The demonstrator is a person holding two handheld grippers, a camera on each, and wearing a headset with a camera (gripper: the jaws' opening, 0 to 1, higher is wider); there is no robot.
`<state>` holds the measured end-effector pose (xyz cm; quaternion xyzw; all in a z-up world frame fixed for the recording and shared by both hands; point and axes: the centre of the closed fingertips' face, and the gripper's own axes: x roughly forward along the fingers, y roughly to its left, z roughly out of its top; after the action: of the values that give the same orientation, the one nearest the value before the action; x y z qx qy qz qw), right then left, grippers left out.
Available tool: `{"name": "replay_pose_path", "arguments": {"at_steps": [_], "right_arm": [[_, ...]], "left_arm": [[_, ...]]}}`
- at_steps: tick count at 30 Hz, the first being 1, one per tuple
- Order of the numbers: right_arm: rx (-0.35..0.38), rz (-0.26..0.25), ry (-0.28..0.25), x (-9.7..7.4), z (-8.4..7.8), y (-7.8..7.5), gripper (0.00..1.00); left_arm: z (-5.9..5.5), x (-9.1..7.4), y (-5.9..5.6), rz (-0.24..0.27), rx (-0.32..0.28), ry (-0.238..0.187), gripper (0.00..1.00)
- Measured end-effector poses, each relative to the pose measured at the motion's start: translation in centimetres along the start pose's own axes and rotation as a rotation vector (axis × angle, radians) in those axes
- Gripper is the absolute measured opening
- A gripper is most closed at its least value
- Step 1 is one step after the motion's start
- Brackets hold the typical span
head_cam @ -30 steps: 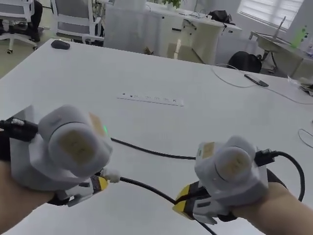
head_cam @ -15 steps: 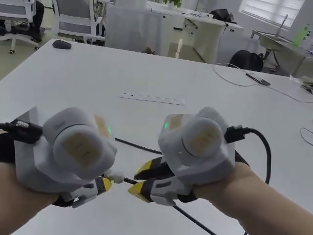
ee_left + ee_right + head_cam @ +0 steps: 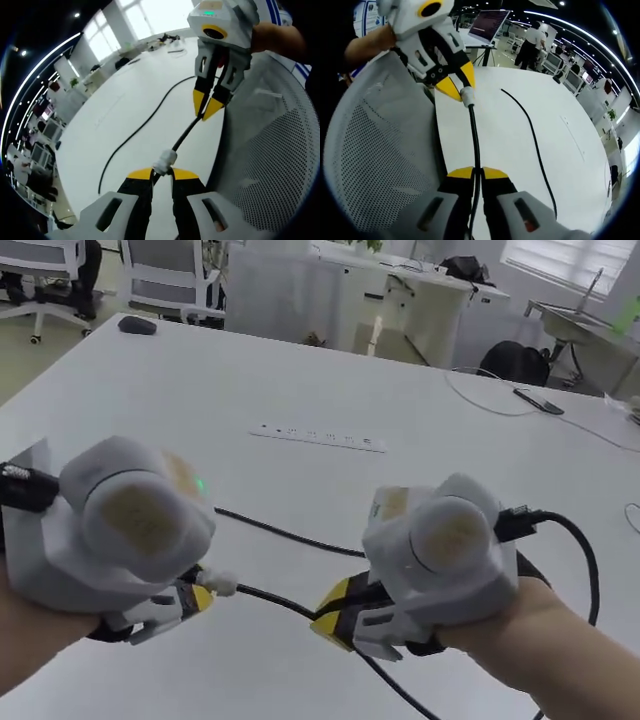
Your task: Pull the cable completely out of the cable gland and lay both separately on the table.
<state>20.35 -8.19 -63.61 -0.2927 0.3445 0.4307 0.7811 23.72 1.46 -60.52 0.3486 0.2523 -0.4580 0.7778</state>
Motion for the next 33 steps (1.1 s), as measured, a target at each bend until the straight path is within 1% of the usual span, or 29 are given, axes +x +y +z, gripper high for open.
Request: {"name": "replay_pose_path", "arguments": {"at_steps": [2, 3, 4, 5, 6, 7, 10, 11, 12, 13, 14, 15, 16, 17, 18, 19, 20, 21, 22, 23, 24, 25, 26, 27, 29, 30, 32, 33], "right_arm": [[0.011, -0.011, 0.002, -0.4, -0.5, -0.6, 0.05], [0.019, -0.018, 0.011, -0.6, -0.9, -1.1, 0.04], [0.018, -0.025, 0.02, -0.7, -1.2, -1.4, 0.04], [0.013, -0.032, 0.035, -0.8, -1.6, -1.8, 0.04], [0.005, -0.04, 0.047, -0.9, -2.2, -2.4, 0.04], [0.005, -0.047, 0.051, -1.0, -2.5, -2.9, 0.04], [0.016, -0.066, 0.066, -1.2, -3.3, -4.8, 0.05], [0.019, -0.083, 0.063, -1.2, -3.5, -5.9, 0.05], [0.022, -0.083, 0.066, -1.2, -3.6, -6.4, 0.05], [0.031, -0.092, 0.067, -1.3, -3.9, -7.5, 0.05], [0.043, -0.105, 0.061, -1.3, -3.9, -8.4, 0.05], [0.065, -0.125, 0.048, -1.2, -4.0, -9.7, 0.05], [0.069, -0.13, 0.047, -1.2, -4.0, -10.2, 0.05], [0.072, -0.15, 0.039, -1.1, -4.0, -11.8, 0.05], [0.079, -0.169, 0.036, -1.0, -4.0, -12.9, 0.05], [0.085, -0.198, 0.032, -0.8, -4.1, -14.9, 0.05], [0.09, -0.223, 0.026, -0.8, -4.0, -16.3, 0.05], [0.113, -0.262, 0.02, -0.6, -4.1, -18.5, 0.05], [0.132, -0.286, 0.01, -0.4, -4.2, -20.0, 0.05], [0.168, -0.318, -0.011, -0.1, -4.2, -22.0, 0.05], [0.194, -0.334, -0.025, 0.2, -4.2, -23.3, 0.05], [0.233, -0.358, -0.041, 0.5, -4.3, -25.1, 0.05], [0.252, -0.373, -0.05, 0.8, -4.4, -26.3, 0.05], [0.277, -0.403, -0.062, 1.1, -4.7, -28.0, 0.05], [0.311, -0.421, -0.062, 1.8, -5.4, -29.7, 0.05], [0.326, -0.432, -0.049, 2.3, -6.2, -30.7, 0.05], [0.35, -0.463, -0.03, 2.7, -7.4, -32.1, 0.06], [0.347, -0.482, -0.015, 2.8, -8.2, -32.9, 0.06]], "left_arm": [[-0.2, -0.2, 0.7, 0.02, -0.011, 0.002, 0.14], [-0.3, -0.3, 1.0, 0.034, -0.017, 0.002, 0.14], [-0.4, -0.4, 1.2, 0.037, -0.019, 0.002, 0.14], [-0.5, -0.6, 1.5, 0.051, -0.022, 0.004, 0.14], [-0.6, -0.7, 1.7, 0.055, -0.026, 0.006, 0.14], [-0.9, -0.8, 1.9, 0.062, -0.033, 0.012, 0.14], [-1.4, -1.0, 1.9, 0.062, -0.053, 0.017, 0.14], [-1.5, -1.0, 1.8, 0.062, -0.058, 0.02, 0.14], [-1.6, -1.0, 1.8, 0.066, -0.058, 0.023, 0.14], [-1.9, -0.9, 1.7, 0.064, -0.059, 0.033, 0.14], [-1.9, -0.8, 1.6, 0.061, -0.063, 0.035, 0.14], [-1.9, -0.7, 1.5, 0.055, -0.069, 0.033, 0.14], [-1.9, -0.6, 1.4, 0.051, -0.075, 0.031, 0.14], [-1.8, -0.6, 1.3, 0.048, -0.078, 0.029, 0.14], [-1.8, -0.4, 1.1, 0.041, -0.082, 0.032, 0.14], [-1.7, -0.3, 1.1, 0.037, -0.083, 0.034, 0.14], [-1.6, -0.2, 1.0, 0.033, -0.082, 0.036, 0.14], [-1.5, -0.2, 0.9, 0.031, -0.082, 0.036, 0.14], [-1.3, -0.1, 0.8, 0.029, -0.082, 0.034, 0.14], [-1.1, -0.1, 0.8, 0.025, -0.083, 0.031, 0.14], [-0.8, 0.0, 0.6, 0.019, -0.085, 0.027, 0.14], [-0.6, 0.0, 0.6, 0.017, -0.085, 0.023, 0.14], [-0.3, 0.0, 0.5, 0.015, -0.083, 0.017, 0.14], [-0.1, 0.0, 0.5, 0.011, -0.08, 0.012, 0.14], [0.5, 0.1, 0.3, -0.014, -0.091, -0.005, 0.14], [0.7, 0.2, 0.2, -0.034, -0.099, -0.012, 0.14], [1.0, 0.3, 0.2, -0.053, -0.093, -0.012, 0.14], [1.1, 0.5, 0.3, -0.066, -0.085, -0.011, 0.14]]}}
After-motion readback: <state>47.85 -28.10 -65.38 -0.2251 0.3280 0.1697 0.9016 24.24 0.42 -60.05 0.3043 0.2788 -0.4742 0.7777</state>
